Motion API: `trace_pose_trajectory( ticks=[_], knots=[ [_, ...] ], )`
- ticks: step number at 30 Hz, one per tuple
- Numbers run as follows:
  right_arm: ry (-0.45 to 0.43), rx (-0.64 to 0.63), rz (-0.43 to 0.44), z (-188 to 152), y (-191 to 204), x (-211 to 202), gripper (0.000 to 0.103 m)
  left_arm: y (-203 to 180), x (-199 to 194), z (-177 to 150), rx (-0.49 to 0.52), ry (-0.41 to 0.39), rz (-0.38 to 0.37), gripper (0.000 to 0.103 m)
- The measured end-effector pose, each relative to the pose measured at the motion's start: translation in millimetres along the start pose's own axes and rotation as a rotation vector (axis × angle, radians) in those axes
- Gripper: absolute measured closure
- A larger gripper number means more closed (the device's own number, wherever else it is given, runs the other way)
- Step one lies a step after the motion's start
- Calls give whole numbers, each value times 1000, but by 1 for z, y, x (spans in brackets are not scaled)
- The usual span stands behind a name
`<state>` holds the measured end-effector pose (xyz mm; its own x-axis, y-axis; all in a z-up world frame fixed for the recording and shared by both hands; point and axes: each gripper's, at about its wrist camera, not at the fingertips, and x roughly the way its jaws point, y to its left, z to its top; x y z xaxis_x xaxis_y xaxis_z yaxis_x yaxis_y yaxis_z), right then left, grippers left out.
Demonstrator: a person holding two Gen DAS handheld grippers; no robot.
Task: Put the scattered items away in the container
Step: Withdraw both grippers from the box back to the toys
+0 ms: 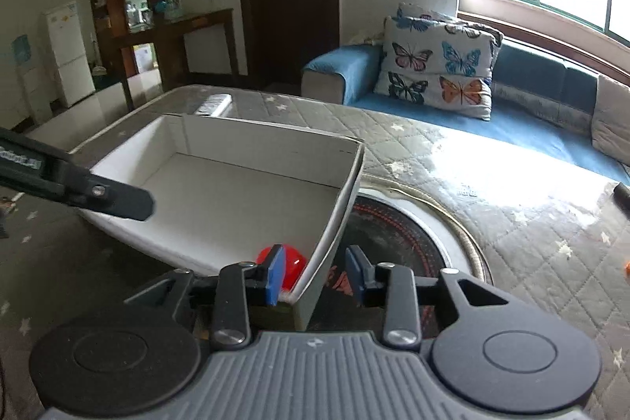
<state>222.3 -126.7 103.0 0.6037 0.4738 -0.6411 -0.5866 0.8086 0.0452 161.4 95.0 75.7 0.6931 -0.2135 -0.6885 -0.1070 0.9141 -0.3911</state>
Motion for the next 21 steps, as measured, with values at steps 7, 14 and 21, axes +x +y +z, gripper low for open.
trace_pose_trajectory(
  ticks=[7,14,21],
  knots=[
    [-79,-19,2,-31,20,-45,53,-21,-21,-31,66,-55,-6,66],
    [-110,-21,-14,-71,40,-76,43,-33,-34,-66,117,-61,-15,66],
    [-89,24,-18,-107,46,-91,39,-42,-37,-99,147,-41,-29,66]
  ],
)
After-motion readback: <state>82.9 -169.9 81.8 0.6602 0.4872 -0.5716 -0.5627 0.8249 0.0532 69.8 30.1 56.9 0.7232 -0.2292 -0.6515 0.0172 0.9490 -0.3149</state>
